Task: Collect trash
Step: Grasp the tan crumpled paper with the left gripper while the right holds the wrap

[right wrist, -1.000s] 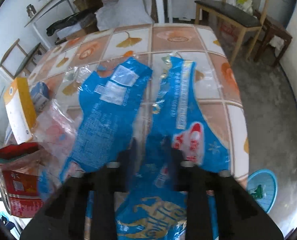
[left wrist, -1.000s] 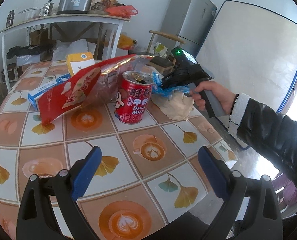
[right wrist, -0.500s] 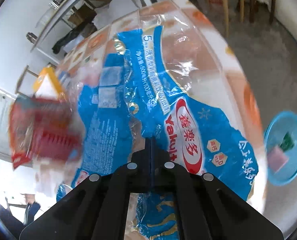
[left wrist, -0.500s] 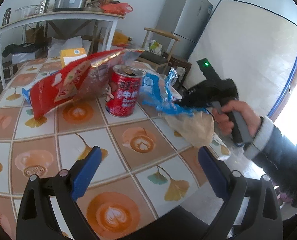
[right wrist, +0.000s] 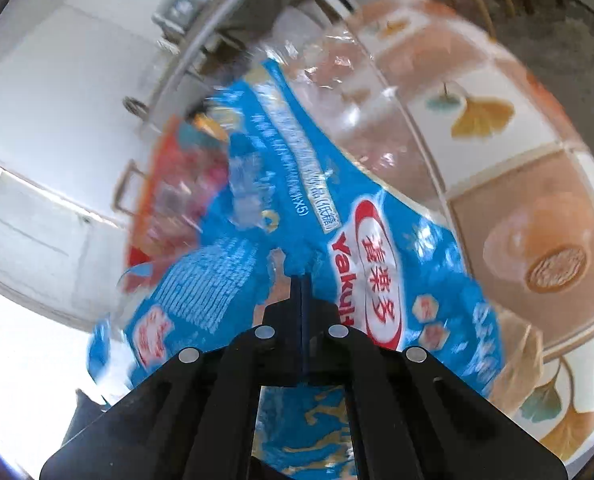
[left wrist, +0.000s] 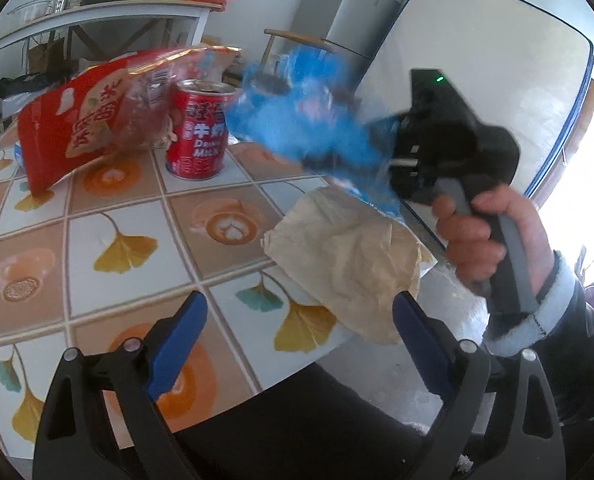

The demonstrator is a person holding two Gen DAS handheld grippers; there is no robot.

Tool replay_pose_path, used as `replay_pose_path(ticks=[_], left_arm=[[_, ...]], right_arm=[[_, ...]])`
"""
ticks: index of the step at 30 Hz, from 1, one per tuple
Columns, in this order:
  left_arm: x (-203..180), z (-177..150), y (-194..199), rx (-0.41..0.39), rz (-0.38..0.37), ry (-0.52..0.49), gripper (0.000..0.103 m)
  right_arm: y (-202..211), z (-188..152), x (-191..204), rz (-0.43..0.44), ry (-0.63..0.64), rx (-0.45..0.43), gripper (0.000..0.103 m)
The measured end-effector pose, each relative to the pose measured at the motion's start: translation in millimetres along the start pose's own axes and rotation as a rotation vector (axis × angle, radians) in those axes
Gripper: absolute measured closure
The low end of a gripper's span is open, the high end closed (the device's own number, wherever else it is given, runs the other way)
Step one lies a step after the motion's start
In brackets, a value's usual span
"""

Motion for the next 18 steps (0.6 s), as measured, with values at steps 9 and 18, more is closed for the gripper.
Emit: replay_pose_path(ticks=[9,18], left_arm=[[-23.4,39.7,-46.0,0.017,-0.046,-0.063,0.013],[-41.7,34.6,-111.2,0.173,0.053,-0.232,0.029]], right_arm=[[17.9,15.9,-6.9,0.080,-0.073,-0.082,0.103],[50.8,10.4,-17.2,0.100,-0.091,-0.157,0.103]])
Point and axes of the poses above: each gripper's, at about its wrist camera, not at the fingertips, and y roughly against the way its jaws point, x to its left, z to its top, the point moved 9 cm from there along -y, roughly the way its jaws point, and after that the axes turned 5 degrees about z, right-handed, at the moved point
